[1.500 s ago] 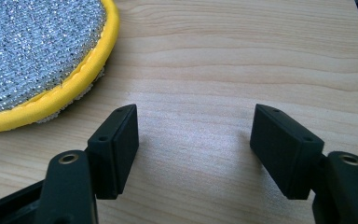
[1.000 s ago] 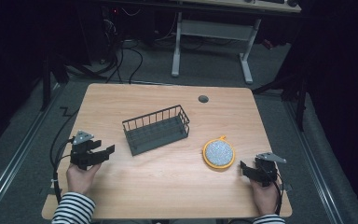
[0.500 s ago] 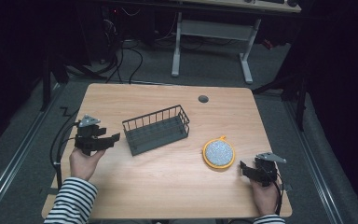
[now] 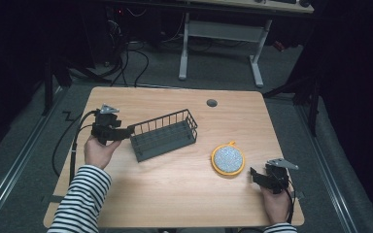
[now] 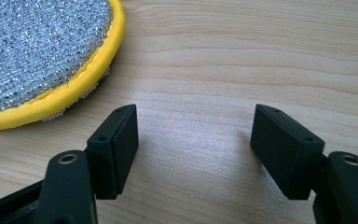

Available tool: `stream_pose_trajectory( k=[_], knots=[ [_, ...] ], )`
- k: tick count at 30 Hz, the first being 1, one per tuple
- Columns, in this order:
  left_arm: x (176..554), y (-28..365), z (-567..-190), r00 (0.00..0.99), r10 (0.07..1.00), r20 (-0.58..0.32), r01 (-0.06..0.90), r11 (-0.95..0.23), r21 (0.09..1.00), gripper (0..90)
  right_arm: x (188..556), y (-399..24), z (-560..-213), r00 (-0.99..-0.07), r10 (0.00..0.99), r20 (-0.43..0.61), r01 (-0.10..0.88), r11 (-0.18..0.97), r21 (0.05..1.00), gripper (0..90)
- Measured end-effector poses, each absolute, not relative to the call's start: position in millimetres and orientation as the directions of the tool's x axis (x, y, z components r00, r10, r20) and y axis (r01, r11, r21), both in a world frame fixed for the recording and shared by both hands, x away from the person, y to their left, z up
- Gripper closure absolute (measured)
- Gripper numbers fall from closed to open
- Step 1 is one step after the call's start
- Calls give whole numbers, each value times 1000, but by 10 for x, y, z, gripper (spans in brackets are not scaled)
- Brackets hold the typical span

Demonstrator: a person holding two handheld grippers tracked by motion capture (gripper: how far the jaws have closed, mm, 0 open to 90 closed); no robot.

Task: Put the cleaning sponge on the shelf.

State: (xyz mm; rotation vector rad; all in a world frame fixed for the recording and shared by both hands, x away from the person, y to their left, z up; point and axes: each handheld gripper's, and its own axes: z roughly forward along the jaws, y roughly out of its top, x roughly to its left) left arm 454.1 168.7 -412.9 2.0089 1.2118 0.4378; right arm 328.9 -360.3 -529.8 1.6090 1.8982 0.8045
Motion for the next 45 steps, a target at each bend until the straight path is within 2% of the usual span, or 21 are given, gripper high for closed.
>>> stream_pose_trajectory(
  k=[11, 35, 45],
  knots=[
    [4726, 1578, -4276, 490, 872, 7, 638, -364, 679, 448, 3290, -3606, -5299, -161, 987, -12, 676, 119, 727, 323],
    [4788, 1512, -4390, 513, 858, -23, 667, -381, 641, 658, 3287, -3625, -5296, -157, 987, 13, 677, 98, 729, 322],
    [4674, 1513, -4409, 507, 860, -57, 664, -347, 662, 659, 3287, -3622, -5295, -155, 988, 11, 679, 98, 728, 323]
  ],
)
